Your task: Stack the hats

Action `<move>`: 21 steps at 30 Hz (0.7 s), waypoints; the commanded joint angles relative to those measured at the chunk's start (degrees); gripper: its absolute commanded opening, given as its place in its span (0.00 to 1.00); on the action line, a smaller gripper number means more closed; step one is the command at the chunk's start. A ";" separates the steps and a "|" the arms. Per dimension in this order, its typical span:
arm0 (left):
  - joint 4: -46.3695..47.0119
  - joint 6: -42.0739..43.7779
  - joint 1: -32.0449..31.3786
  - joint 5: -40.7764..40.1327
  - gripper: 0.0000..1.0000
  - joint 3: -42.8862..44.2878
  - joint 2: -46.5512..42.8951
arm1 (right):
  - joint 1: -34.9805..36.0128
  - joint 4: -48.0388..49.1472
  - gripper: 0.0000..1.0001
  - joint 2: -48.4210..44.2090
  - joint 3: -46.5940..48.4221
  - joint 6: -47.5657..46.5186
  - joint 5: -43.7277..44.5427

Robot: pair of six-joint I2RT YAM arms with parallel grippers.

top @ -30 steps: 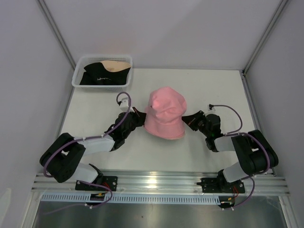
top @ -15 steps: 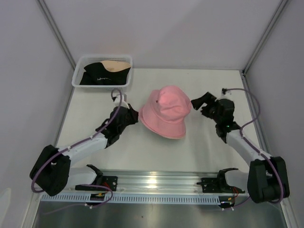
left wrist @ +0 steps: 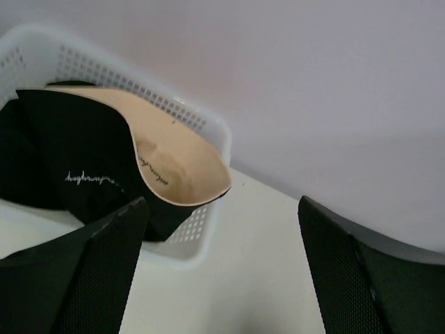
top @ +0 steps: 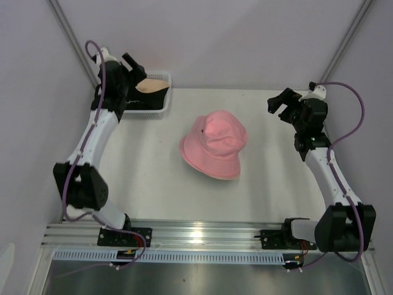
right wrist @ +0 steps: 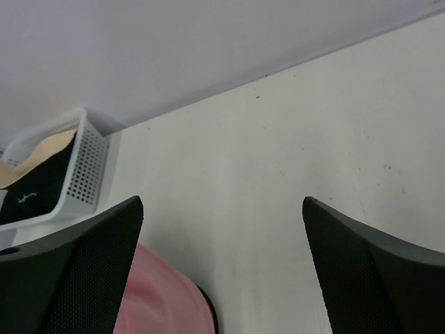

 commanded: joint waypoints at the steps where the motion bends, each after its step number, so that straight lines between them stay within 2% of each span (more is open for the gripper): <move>1: -13.74 -0.47 2.74 5.88 0.91 22.03 16.81 | -1.01 -1.26 0.99 6.75 8.07 -2.82 -1.44; 2: -20.56 -0.73 3.01 5.71 0.91 26.06 20.10 | -1.10 -2.23 1.00 9.73 9.94 -3.17 -1.53; 3: -23.58 -1.08 3.28 5.62 0.91 33.24 23.01 | -1.10 -5.11 0.99 10.97 11.87 -3.17 -1.18; 6: -31.08 -3.44 4.50 7.90 0.91 42.60 29.71 | -1.19 -12.13 0.99 14.76 20.22 -1.16 -0.65; 8: -31.70 -5.12 5.21 10.10 0.91 42.98 30.50 | -1.19 -16.89 0.99 15.64 25.57 0.25 -0.74; 10: -35.73 -8.54 6.60 10.11 0.88 43.85 30.86 | -1.10 -18.05 0.99 15.12 26.83 0.69 -0.48; 13: -37.60 -9.87 6.79 4.75 0.87 43.60 29.72 | -1.19 -16.75 0.99 12.93 24.38 -0.27 1.37; 15: -34.18 -9.87 6.79 3.00 0.87 37.65 26.22 | -1.10 -11.85 0.99 10.21 18.35 -0.71 1.90; 17: -26.98 -9.87 6.79 1.50 0.87 32.53 24.36 | -1.19 -6.05 0.99 8.53 14.11 -0.71 1.11; 21: -26.42 -11.97 6.88 1.14 0.86 34.44 28.21 | -1.19 1.36 1.00 5.37 7.51 0.95 -1.70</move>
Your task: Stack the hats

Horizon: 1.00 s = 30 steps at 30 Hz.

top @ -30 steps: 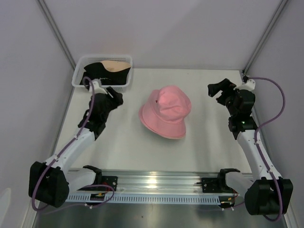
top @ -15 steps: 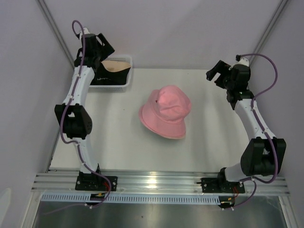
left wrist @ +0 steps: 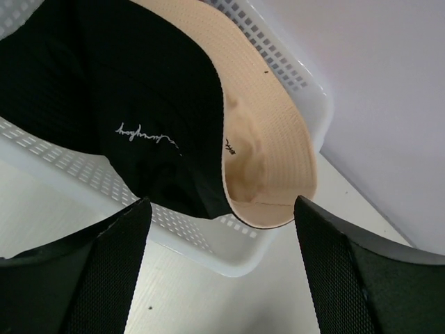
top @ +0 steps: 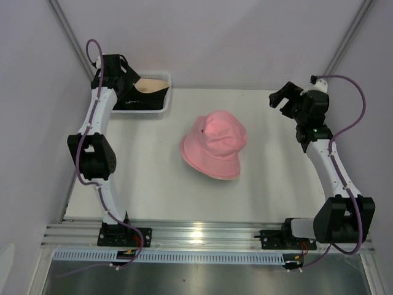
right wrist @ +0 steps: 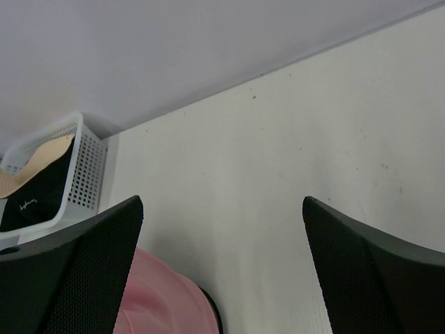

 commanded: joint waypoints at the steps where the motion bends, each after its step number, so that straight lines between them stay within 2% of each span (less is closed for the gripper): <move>1: 2.91 -3.26 0.15 0.15 0.85 3.65 2.44 | -0.10 9.17 0.99 -3.42 -4.15 1.85 -2.01; 4: 4.39 -4.49 -0.03 1.66 0.81 3.41 5.00 | -0.01 9.53 0.99 -7.10 -5.82 2.30 -1.75; 10: 5.89 -4.84 -0.11 -0.71 0.75 3.67 6.59 | 1.13 4.87 0.99 -13.80 -6.09 0.10 0.18; 16: 4.49 -2.74 -0.03 0.87 0.66 9.19 9.84 | 2.01 4.25 0.99 -17.58 -6.36 -0.69 0.27; 19: 2.64 -1.77 -0.03 2.36 0.57 11.92 12.47 | 3.15 4.34 0.99 -17.32 -5.66 -2.44 -0.95; 20: 2.64 -1.60 -0.03 2.80 0.52 12.02 12.74 | 3.85 4.69 1.00 -17.15 -5.22 -3.23 -2.96; 21: 2.72 -1.25 -0.03 3.41 0.40 11.84 13.10 | 4.21 4.87 0.99 -16.71 -4.17 -4.89 -3.94; 24: 2.90 -0.63 -0.03 4.56 0.17 12.02 12.84 | 6.05 5.13 1.00 -15.65 -1.80 -8.67 -9.65; 25: 2.81 -0.54 -0.03 5.26 0.05 12.45 12.49 | 6.67 4.78 0.99 -14.87 0.21 -10.26 -10.70; 26: 2.64 -0.19 0.06 5.53 0.01 13.24 12.40 | 7.28 4.52 0.99 -14.42 1.28 -13.14 -11.93; 30: 0.89 2.09 0.32 7.02 0.01 16.58 11.61 | 9.75 2.32 1.00 -12.66 5.59 -17.21 -11.77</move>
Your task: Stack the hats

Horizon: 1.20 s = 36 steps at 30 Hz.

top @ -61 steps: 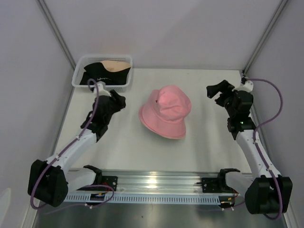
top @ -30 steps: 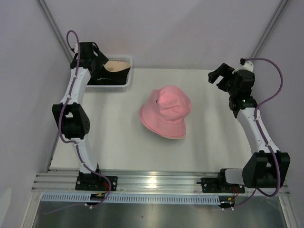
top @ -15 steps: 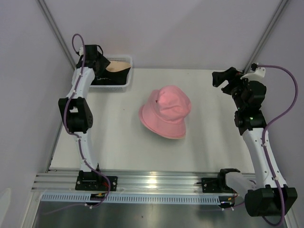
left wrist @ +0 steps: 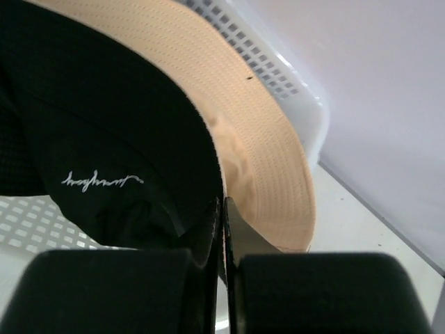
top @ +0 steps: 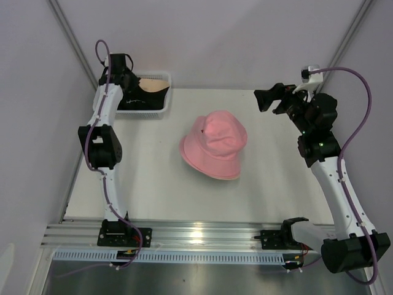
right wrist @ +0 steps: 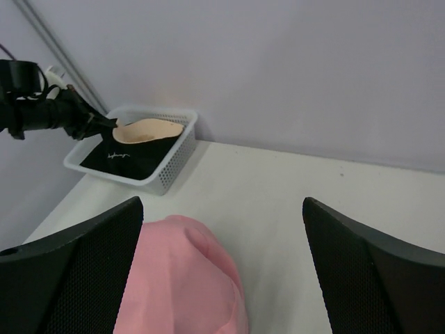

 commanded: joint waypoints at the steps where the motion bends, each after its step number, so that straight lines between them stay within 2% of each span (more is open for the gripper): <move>1: -0.47 3.06 0.41 3.07 0.01 5.77 -1.75 | 1.38 0.50 0.99 0.43 5.31 -6.59 -3.79; 3: -0.13 5.25 0.41 5.61 0.01 6.56 -4.47 | 1.82 1.21 0.99 0.69 6.10 -7.64 -5.98; 7: -0.56 9.03 0.15 8.07 0.00 7.78 -10.18 | 4.53 9.37 0.99 2.62 7.33 -6.77 -14.84; 11: -1.79 11.76 -0.73 10.53 0.00 9.90 -16.67 | 11.73 8.25 0.99 10.16 14.34 -13.78 -18.47; 16: -1.88 14.13 -4.68 12.82 0.01 9.55 -22.66 | 25.86 -2.19 1.00 18.88 24.64 -31.35 -12.25; 19: -2.32 13.79 -6.35 14.23 0.01 9.29 -25.39 | 30.37 -4.41 0.99 24.06 29.39 -39.08 -7.58; 24: -0.92 13.70 -9.95 14.93 0.01 5.60 -30.40 | 33.10 -6.43 0.99 32.15 38.61 -37.01 -9.16; 27: 2.07 13.61 -11.97 14.15 0.00 -0.45 -34.53 | 34.42 -4.77 0.99 36.02 42.75 -30.96 -9.51; 32: 4.44 13.43 -14.44 11.51 0.01 -5.29 -38.57 | 36.88 0.24 0.99 37.00 41.09 -19.37 -7.84; 36: 5.76 12.56 -14.79 11.77 0.01 -8.02 -40.25 | 38.81 3.23 1.00 35.59 38.10 -16.27 -5.83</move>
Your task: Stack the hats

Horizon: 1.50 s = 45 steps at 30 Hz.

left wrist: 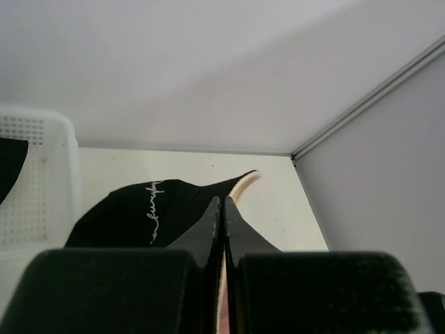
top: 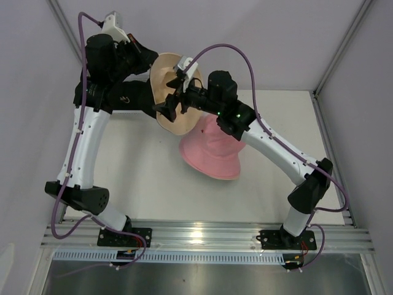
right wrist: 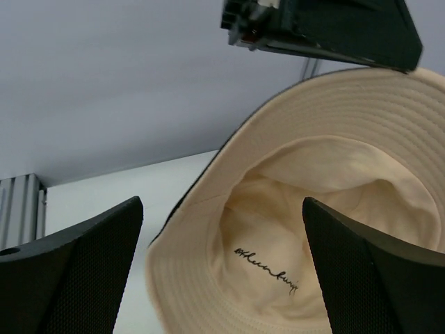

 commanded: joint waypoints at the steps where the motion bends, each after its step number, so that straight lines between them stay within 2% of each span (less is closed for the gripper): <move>1: 4.50 -0.14 -0.41 -0.71 0.01 -1.86 -3.92 | 1.97 5.16 0.99 -1.96 -1.44 5.70 2.83; 5: 6.17 -0.15 -0.67 -1.06 0.01 -5.91 -5.94 | 3.11 4.89 1.00 -2.31 -1.71 6.67 5.82; 11: 6.43 -0.67 -1.29 -2.90 0.01 -7.58 -7.35 | 3.38 6.48 0.99 -1.35 -0.66 13.35 10.39; 13: 7.13 -1.37 -1.55 -3.61 0.00 -9.16 -8.75 | 3.99 5.95 0.99 0.14 0.49 12.31 12.67; 17: 9.33 -1.38 -2.43 -5.37 0.01 -12.14 -11.57 | 4.87 1.48 0.99 3.92 5.05 11.07 21.80; 19: 9.42 -0.94 -2.87 -5.46 0.01 -12.24 -12.18 | 4.87 -2.04 0.94 6.20 9.25 10.98 23.40; 20: 9.42 -0.85 -2.96 -5.46 0.01 -12.15 -12.53 | 4.87 -2.75 0.88 6.82 10.41 10.46 22.62; 21: 9.42 -0.50 -3.13 -5.46 0.01 -12.24 -12.71 | 4.87 -3.10 0.66 7.09 11.12 10.45 21.57; 22: 9.59 -0.24 -3.48 -5.46 0.01 -12.24 -12.80 | 4.87 -2.85 0.50 7.35 11.56 10.28 20.08; 23: 10.03 0.03 -3.75 -5.19 0.01 -13.37 -13.32 | 4.78 -2.41 0.27 7.44 11.65 9.75 17.72; 24: 11.17 0.99 -4.10 -5.45 0.01 -14.08 -13.68 | 4.78 -1.54 0.00 7.35 11.39 9.31 16.82; 28: 12.15 3.89 -4.81 -8.88 0.01 -18.65 -16.40 | 2.95 -0.65 0.00 6.74 9.72 10.61 14.45; 30: 11.44 5.48 -4.63 -12.30 0.15 -19.18 -18.15 | 1.01 2.32 0.00 4.99 6.22 18.48 10.59; 31: 10.48 5.48 -3.58 -12.49 0.42 -19.35 -18.77 | -1.00 8.69 0.00 4.02 4.12 21.58 7.88; 33: 9.34 3.38 -1.30 -12.14 0.69 -20.40 -20.35 | -2.51 15.14 0.00 0.78 -2.98 26.51 6.01; 34: 9.24 2.59 1.93 -11.35 0.86 -21.89 -22.19 | -3.47 17.87 0.00 -0.28 -5.11 28.19 4.96; 35: 9.51 0.32 3.62 -11.08 0.91 -24.25 -23.25 | -3.65 21.90 0.00 -1.25 -6.87 28.03 4.51; 37: 10.47 -2.33 9.31 -8.98 0.97 -28.56 -25.97 | -4.09 23.52 0.00 -3.45 -9.25 27.50 2.76; 40: 13.19 -6.64 14.86 -2.83 0.99 -37.59 -28.35 | -5.15 24.40 0.00 -5.03 -10.40 29.68 1.52; 45: 18.28 -8.32 15.76 7.01 0.99 -44.75 -28.71 | -5.85 24.41 0.00 -8.20 -14.53 31.54 2.75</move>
